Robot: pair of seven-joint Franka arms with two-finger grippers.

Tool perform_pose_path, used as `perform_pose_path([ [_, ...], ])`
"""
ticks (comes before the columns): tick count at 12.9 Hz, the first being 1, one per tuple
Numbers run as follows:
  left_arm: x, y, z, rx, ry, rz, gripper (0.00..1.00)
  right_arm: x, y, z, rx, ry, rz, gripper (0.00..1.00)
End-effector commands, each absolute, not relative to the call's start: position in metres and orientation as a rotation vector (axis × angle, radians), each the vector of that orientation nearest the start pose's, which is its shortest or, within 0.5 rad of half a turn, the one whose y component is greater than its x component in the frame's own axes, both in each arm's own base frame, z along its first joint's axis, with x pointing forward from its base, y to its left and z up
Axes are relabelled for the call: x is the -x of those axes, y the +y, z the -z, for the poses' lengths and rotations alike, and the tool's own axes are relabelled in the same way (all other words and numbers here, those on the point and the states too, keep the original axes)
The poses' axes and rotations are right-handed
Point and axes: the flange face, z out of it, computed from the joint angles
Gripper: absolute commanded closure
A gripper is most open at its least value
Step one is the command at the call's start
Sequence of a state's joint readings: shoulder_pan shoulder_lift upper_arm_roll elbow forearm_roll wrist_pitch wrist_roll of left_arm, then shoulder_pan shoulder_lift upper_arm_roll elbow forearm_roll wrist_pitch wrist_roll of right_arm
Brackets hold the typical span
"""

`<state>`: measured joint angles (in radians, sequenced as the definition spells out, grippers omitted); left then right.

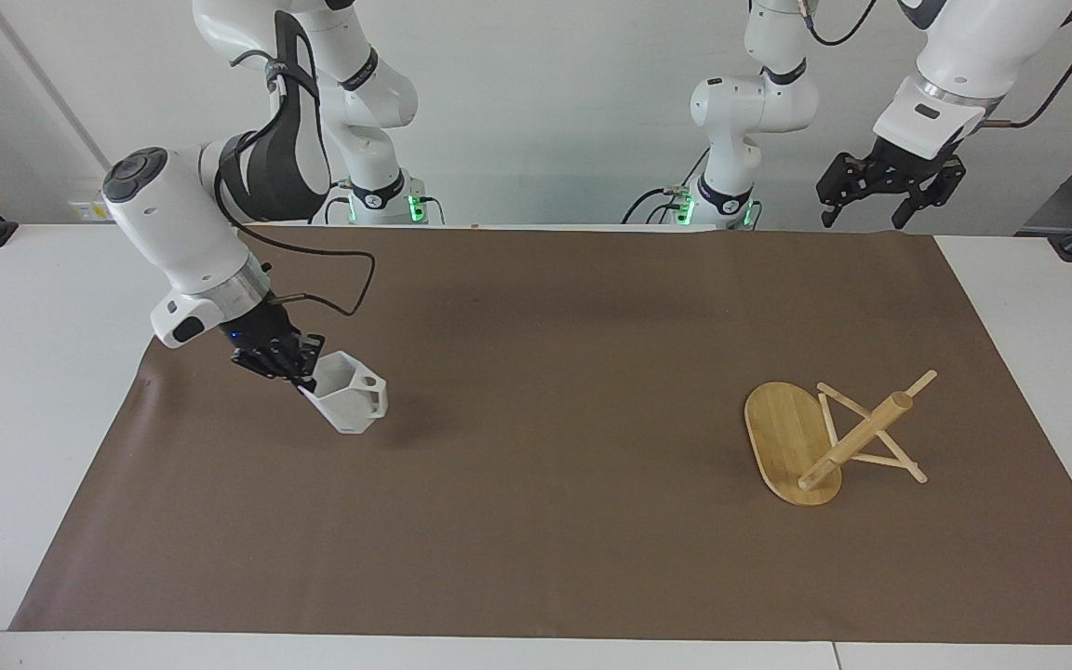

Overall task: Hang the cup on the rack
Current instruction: 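Carry the cup toward the left gripper while the left gripper approaches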

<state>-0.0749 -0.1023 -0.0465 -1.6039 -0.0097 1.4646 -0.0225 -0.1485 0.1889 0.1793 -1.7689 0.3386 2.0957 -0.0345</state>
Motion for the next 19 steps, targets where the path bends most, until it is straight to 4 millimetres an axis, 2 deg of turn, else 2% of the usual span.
perform_pose_path([
  [1,-0.502,-0.068,-0.653,3.23,0.178,-0.027,0.0,-0.629,0.078,-0.486,2.676,0.09,0.23,1.0],
  [2,-0.502,-0.07,-0.652,3.252,0.186,-0.011,0.0,-0.625,0.102,-0.495,2.665,0.036,0.232,1.0],
  [4,-0.498,-0.071,-0.644,3.305,0.327,0.012,0.0,-0.613,0.156,-0.504,2.637,-0.084,0.201,1.0],
  [7,-0.493,-0.07,-0.625,3.297,0.694,0.087,0.0,-0.592,0.232,-0.522,2.5,-0.081,0.142,1.0],
  [11,-0.496,-0.081,-0.613,3.075,1.284,0.244,0.0,-0.564,0.305,-0.543,2.318,-0.009,0.093,1.0],
  [13,-0.488,-0.088,-0.599,2.932,1.527,0.296,0.0,-0.549,0.332,-0.549,2.296,-0.043,0.084,1.0],
  [16,-0.479,-0.101,-0.587,2.772,1.829,0.353,0.0,-0.53,0.368,-0.57,2.169,0.023,0.121,1.0],
  [18,-0.473,-0.1,-0.581,2.65,2.034,0.443,0.0,-0.52,0.385,-0.576,2.139,0.035,0.16,1.0],
  [19,-0.468,-0.095,-0.575,2.651,2.086,0.5,0.0,-0.521,0.386,-0.576,2.133,0.069,0.158,1.0],
])
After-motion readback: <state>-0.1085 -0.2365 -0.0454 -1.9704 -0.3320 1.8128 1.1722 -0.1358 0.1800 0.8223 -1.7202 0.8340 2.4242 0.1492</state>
